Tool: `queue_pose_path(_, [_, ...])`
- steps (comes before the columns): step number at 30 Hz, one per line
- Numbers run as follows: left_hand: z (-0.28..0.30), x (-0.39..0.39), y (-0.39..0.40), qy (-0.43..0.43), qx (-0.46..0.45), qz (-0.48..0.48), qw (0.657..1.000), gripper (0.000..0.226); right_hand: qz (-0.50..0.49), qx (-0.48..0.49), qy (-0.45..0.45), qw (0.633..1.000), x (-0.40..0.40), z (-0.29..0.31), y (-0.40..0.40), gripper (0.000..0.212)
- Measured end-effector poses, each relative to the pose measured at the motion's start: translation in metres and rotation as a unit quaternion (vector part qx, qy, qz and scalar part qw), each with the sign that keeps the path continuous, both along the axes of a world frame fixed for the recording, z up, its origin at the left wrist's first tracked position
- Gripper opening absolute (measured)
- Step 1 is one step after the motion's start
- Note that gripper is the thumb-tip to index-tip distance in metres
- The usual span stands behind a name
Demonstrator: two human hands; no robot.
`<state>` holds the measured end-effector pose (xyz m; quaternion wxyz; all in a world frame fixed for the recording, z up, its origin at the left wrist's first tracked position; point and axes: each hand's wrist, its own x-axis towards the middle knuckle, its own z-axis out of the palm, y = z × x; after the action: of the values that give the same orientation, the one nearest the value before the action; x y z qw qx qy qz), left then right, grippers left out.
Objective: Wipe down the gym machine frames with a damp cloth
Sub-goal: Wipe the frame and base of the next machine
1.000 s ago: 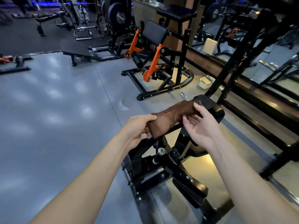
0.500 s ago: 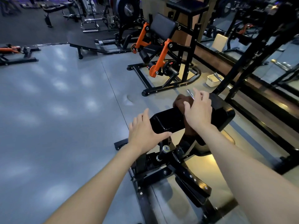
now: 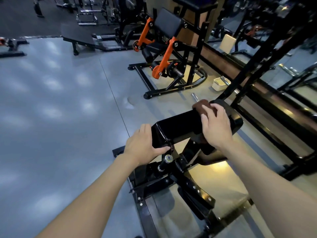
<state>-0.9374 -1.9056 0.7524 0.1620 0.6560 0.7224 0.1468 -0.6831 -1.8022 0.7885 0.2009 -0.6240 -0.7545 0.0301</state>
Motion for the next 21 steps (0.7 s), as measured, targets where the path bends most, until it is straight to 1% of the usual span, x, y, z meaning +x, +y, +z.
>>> queue_pose_path(1, [0.0,-0.001,0.001,0.008,-0.002,-0.003,1.0,0.085,-0.032,-0.003,0.027,0.999,-0.006,0.0,-0.001,0.047])
queue_pose_path(2, [-0.001,-0.001,0.002,0.011,-0.004,-0.002,1.0,0.088,-0.037,0.004,0.049,0.998,-0.02,-0.002,-0.008,0.047])
queue_pose_path(3, [-0.003,0.0,0.002,0.01,-0.002,0.002,1.0,0.088,-0.017,0.017,0.062,0.998,-0.036,-0.006,-0.02,0.046])
queue_pose_path(4, [-0.006,0.0,0.001,0.006,0.003,0.01,1.0,0.087,0.023,0.036,0.07,0.997,-0.054,-0.011,-0.034,0.045])
queue_pose_path(6, [-0.009,0.002,-0.001,-0.008,0.019,0.019,1.0,0.082,0.134,0.061,0.066,0.987,-0.071,-0.022,-0.058,0.041])
queue_pose_path(8, [-0.011,0.001,-0.002,-0.022,0.026,0.019,0.999,0.081,0.228,0.067,0.032,0.971,-0.062,-0.022,-0.059,0.039])
queue_pose_path(9, [-0.012,0.0,-0.002,-0.023,0.02,0.014,0.999,0.083,0.233,0.064,0.012,0.97,-0.048,-0.018,-0.049,0.038])
queue_pose_path(10, [-0.011,0.0,-0.001,-0.023,0.013,0.008,1.0,0.086,0.208,0.057,0.001,0.976,-0.032,-0.015,-0.035,0.037])
queue_pose_path(13, [-0.009,-0.002,0.0,-0.02,0.006,0.001,1.0,0.092,0.053,0.032,0.033,0.998,0.013,-0.003,0.011,0.041])
queue_pose_path(15, [-0.009,-0.001,-0.001,-0.028,0.006,0.004,1.0,0.091,-0.019,0.024,0.06,0.998,0.007,0.001,0.019,0.041])
queue_pose_path(16, [-0.01,-0.001,0.0,-0.035,0.005,0.009,0.999,0.089,-0.032,0.023,0.074,0.996,-0.008,0.001,0.011,0.04])
queue_pose_path(17, [-0.01,0.0,-0.001,-0.04,0.005,0.013,0.999,0.088,-0.023,0.023,0.087,0.996,-0.024,-0.001,-0.002,0.039])
queue_pose_path(18, [-0.011,0.0,-0.001,-0.041,0.004,0.017,0.999,0.087,0.011,0.026,0.089,0.996,-0.038,-0.003,-0.017,0.039])
queue_pose_path(20, [-0.01,0.001,0.0,-0.037,0.003,0.017,0.999,0.087,0.115,0.022,0.06,0.991,-0.043,-0.005,-0.04,0.039])
queue_pose_path(21, [-0.01,0.001,0.0,-0.035,0.004,0.016,0.999,0.087,0.155,0.015,0.038,0.987,-0.035,-0.003,-0.038,0.04])
